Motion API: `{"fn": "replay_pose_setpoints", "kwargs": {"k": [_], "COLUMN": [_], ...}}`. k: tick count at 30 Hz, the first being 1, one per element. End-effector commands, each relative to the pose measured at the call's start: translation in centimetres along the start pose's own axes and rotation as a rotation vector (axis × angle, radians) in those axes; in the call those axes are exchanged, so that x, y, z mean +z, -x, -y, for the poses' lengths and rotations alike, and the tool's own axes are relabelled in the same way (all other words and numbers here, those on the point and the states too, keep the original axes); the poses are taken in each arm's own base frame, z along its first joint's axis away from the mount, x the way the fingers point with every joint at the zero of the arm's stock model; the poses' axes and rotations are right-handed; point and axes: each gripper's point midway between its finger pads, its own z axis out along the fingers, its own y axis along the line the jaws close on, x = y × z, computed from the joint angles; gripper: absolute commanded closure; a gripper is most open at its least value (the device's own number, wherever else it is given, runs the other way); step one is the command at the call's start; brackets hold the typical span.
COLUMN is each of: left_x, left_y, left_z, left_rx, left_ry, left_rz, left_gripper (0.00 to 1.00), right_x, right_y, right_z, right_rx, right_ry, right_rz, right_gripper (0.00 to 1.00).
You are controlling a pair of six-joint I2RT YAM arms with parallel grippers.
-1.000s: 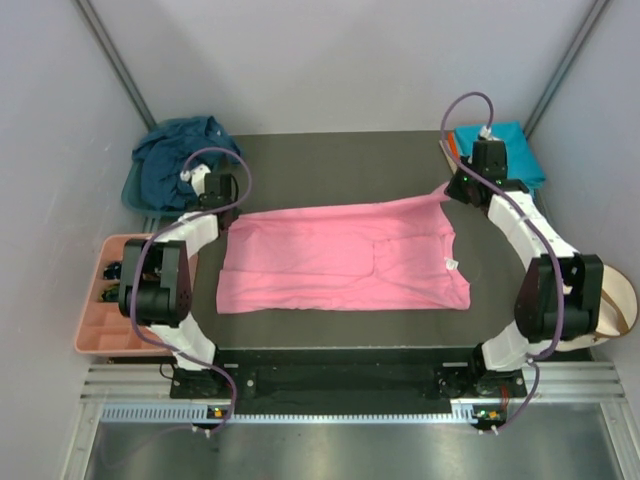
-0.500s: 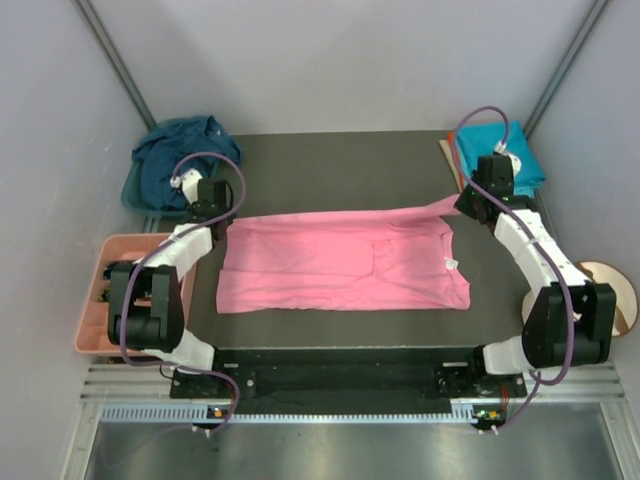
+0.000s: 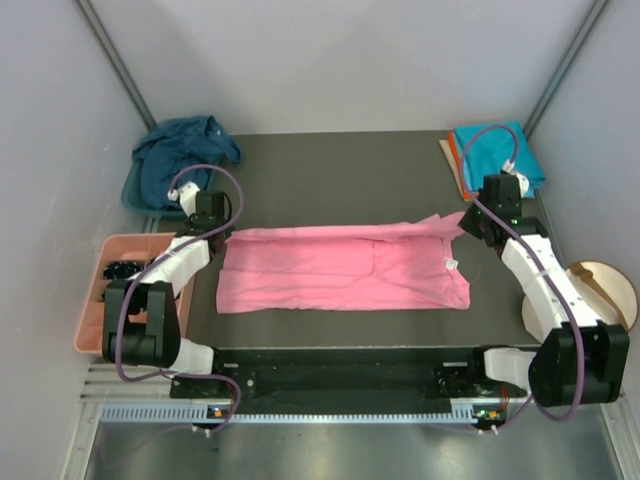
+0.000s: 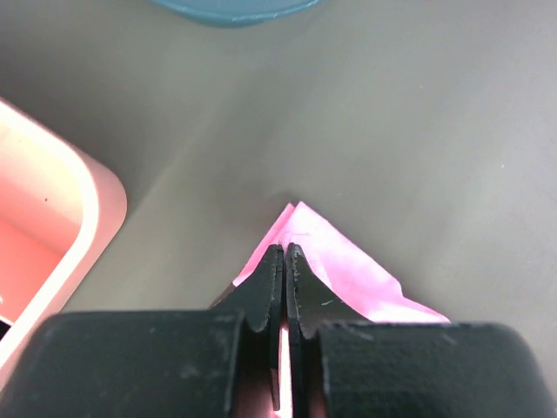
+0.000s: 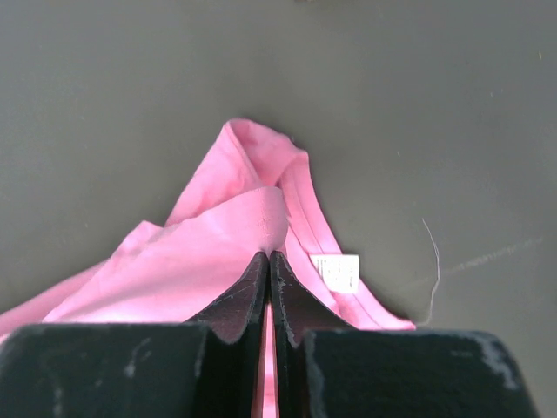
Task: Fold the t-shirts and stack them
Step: Fold the other side of the tshirt into a rectangle
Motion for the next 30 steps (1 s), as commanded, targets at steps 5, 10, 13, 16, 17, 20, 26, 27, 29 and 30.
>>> {"fn": "replay_pose_setpoints", "kwargs": {"k": [5, 10, 13, 16, 17, 20, 26, 27, 29, 30], "left_x": [-0.5, -0.9, -1.3, -1.7, -1.7, -1.9, -2.2, -2.2, -2.4, -2.4], "left_y": [-0.3, -1.9, -2.6, -3.2, -3.4, -3.7, -5.0, -5.2, -5.6, -5.7], "left_z": [-0.8, -1.4, -1.9, -2.3, -2.4, -2.8, -3.7, -3.9, -4.1, -4.2], "left_rx": [-0.02, -0.053, -0.08, -0.095, -0.099, -0.101, -0.104, -0.104, -0.109, -0.111], "left_ry": [0.013, 0.005, 0.006, 0.01, 0.01, 0.017, 0.036, 0.04, 0.044, 0.046], "left_rz": [0.015, -0.022, -0.029, -0.043, -0.046, -0.053, -0.081, -0.086, -0.097, -0.099], "left_gripper": [1.0, 1.0, 1.0, 1.0, 1.0, 1.0, 1.0, 1.0, 1.0, 1.0], "right_x": [-1.8, -1.8, -1.8, -1.8, -1.8, -1.7, -1.6, -1.5, -1.6, -1.5], "right_y": [-2.7, -4.3, -5.2, -6.0, -6.1, -6.4, -7.1, -7.3, -7.5, -7.7], "right_z": [1.4, 2.2, 2.5, 2.9, 3.0, 3.1, 3.4, 3.6, 3.6, 3.7], "right_rx": [0.029, 0.042, 0.047, 0.045, 0.044, 0.043, 0.051, 0.053, 0.055, 0.056], "right_ry": [0.007, -0.005, -0.001, -0.012, -0.014, -0.016, -0.025, -0.027, -0.027, -0.031], "right_rz": [-0.031, -0.057, -0.081, -0.097, -0.098, -0.106, -0.124, -0.128, -0.132, -0.134], "right_gripper": [1.0, 1.0, 1.0, 1.0, 1.0, 1.0, 1.0, 1.0, 1.0, 1.0]}}
